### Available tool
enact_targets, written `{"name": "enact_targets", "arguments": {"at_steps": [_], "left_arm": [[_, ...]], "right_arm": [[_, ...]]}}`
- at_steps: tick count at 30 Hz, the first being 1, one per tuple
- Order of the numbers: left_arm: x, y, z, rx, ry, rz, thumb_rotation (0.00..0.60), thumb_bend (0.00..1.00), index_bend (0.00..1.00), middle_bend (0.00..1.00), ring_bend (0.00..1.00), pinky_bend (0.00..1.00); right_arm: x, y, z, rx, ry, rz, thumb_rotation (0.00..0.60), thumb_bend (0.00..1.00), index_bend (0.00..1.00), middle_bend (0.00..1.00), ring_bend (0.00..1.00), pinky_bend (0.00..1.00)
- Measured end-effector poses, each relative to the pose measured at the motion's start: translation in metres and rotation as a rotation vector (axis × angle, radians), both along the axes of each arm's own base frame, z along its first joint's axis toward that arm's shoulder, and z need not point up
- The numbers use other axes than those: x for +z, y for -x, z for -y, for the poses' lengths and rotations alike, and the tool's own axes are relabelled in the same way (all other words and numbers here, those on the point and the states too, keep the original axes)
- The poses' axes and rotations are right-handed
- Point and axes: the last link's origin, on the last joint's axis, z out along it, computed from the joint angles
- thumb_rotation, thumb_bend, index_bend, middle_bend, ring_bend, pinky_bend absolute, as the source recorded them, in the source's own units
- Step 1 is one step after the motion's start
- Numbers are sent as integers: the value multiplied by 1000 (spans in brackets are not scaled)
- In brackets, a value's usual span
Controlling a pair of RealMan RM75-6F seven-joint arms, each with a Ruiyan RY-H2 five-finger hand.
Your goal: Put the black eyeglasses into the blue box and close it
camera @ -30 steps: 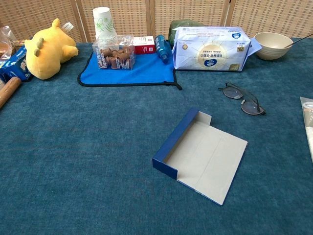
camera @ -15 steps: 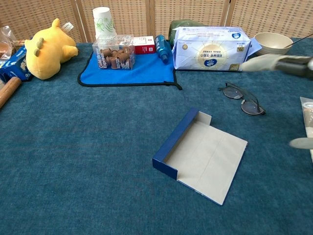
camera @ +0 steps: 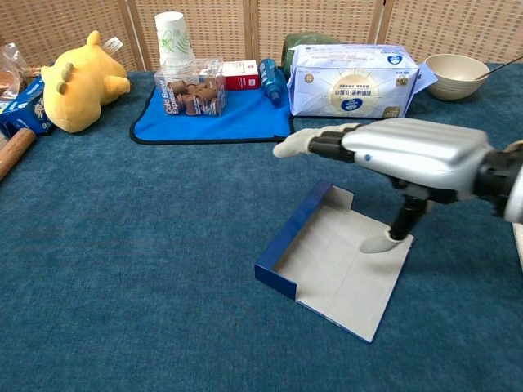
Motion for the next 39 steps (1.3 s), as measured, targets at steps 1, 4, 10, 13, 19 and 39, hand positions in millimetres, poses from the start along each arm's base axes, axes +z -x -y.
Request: {"name": "enact_targets", "arguments": {"at_steps": [1,4,10,13,19,39], "left_arm": [[0,0,-1,0,1,0,530,324,87,64,0,0],[-1,0,-2,-2,1,1,533,324,87,64,0,0],[0,2,-3,5,2,2,533,324,87,64,0,0],[0,2,-3,6,0,3,535,323,87,64,0,0],[0,4,-1,13,-2,5,532,323,87,64,0,0],[3,4,-3,-1,-12,20,531,324,87,64,0,0]], "right_arm": [[-3,-2,2,3,1,-1,600,119,11,25,0,31],[-12,-8,11,7,6,-10,600,119,11,25,0,31],[-26,-16,23,10,10,-38,600,119,12,24,0,31],[-31,-19,28,19,0,-66,600,130,30,24,0,30],[-30,-22,35,47,-29,-155,600,170,74,40,0,21],[-25,-33,46,81,-52,-393,600,198,247,40,0,5]]}}
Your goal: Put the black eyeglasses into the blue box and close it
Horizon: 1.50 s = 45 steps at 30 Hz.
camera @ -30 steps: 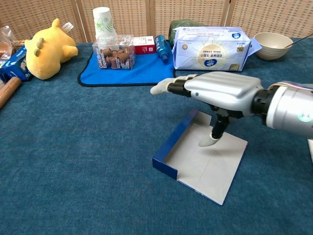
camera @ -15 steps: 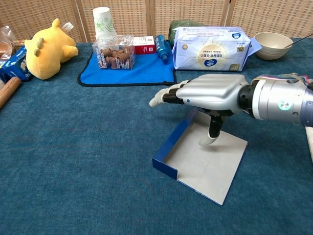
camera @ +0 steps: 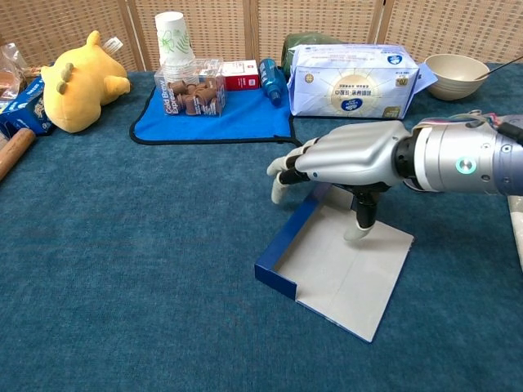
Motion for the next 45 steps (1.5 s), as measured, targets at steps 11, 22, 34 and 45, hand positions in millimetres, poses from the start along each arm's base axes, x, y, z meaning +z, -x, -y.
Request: {"name": "enact_targets", "arguments": {"at_steps": [11,22,34,45], "left_arm": [[0,1,-2,-10,-4,4,536,324,87,63,0,0],[0,-1,-3,-19,-5,5,529,323,87,63,0,0],[0,-1,-1,-21,-8,6,531,324,87,63,0,0],[1,-1,0,-25,-13,10,532,323,87,63,0,0]], "right_arm": [[7,5,4,-28,60,-62,600,197,452,49,0,6],[18,17,6,-61,102,-99,600,197,485,65,0,5],[37,34,17,-134,186,-102,600,198,480,65,0,5],[47,43,14,-167,207,-113,600,196,468,64,0,6]]}}
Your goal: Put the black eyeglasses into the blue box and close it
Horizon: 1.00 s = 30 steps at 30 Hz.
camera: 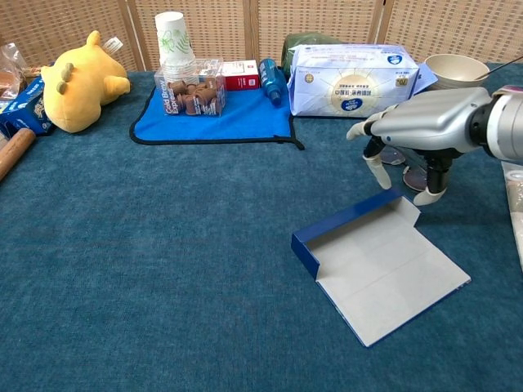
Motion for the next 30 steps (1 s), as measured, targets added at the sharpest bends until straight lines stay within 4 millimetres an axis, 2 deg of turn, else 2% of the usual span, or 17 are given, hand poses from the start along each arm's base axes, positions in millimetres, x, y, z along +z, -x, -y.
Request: {"name": "enact_targets", "arguments": {"at_steps": [5,12,16,22,30], "left_arm": [[0,1,1,1,-1,3,531,323,87,63,0,0],[0,1,2,0,3,4,532,324,87,63,0,0],[-1,1,1,-2,3,5,528,324,87,63,0,0],[-1,1,0,-6,5,6,531,324,87,63,0,0],[1,4,3,3,-3,3,536,324,87,63,0,0]], "right_arm": [[8,-8,-1,-3,10,35,600,197,423,63,0,12],[22,-18,5,-28,68,148,600,197,248,66,0,38],[29,-16,9,-38,124,201,600,197,198,82,10,72],[19,-10,13,-69,166,232,600,194,197,92,33,103],[9,-2,28,-106,233,253,600,192,227,109,52,128]]}}
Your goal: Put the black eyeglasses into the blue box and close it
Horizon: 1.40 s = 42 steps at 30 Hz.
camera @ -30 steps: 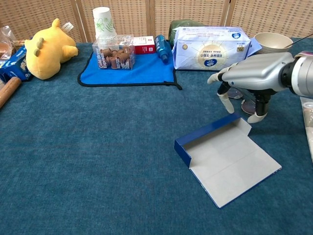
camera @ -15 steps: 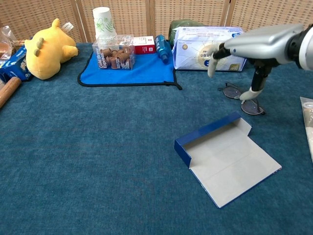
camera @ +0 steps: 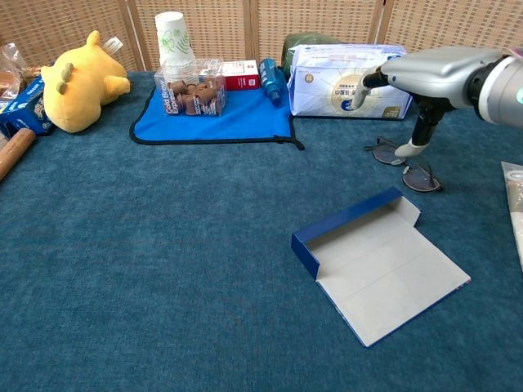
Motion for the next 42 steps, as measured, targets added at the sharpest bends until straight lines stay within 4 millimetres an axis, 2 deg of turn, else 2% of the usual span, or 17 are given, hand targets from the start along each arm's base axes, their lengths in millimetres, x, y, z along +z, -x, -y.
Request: {"name": "enact_targets", "arguments": {"at_steps": [13,25,34,42], "left_arm": [[1,1,0,3,1,-4,534,323,87,63,0,0],[3,-1,1,4,-5,-6,532,323,87,62,0,0],[4,-2,2,1,-8,-9,533,324,87,62,0,0],[3,-5,0,-11,-6,-10,531,323,87,62,0,0]], "right_arm": [[-19,-3,10,-39,-1,27,600,180,227,109,65,146],[-33,5,21,-84,8,26,600,179,205,108,70,147],[-37,20,26,-87,28,-3,600,178,170,109,70,147],[-32,46,24,-30,52,-109,600,179,168,109,70,145]]}}
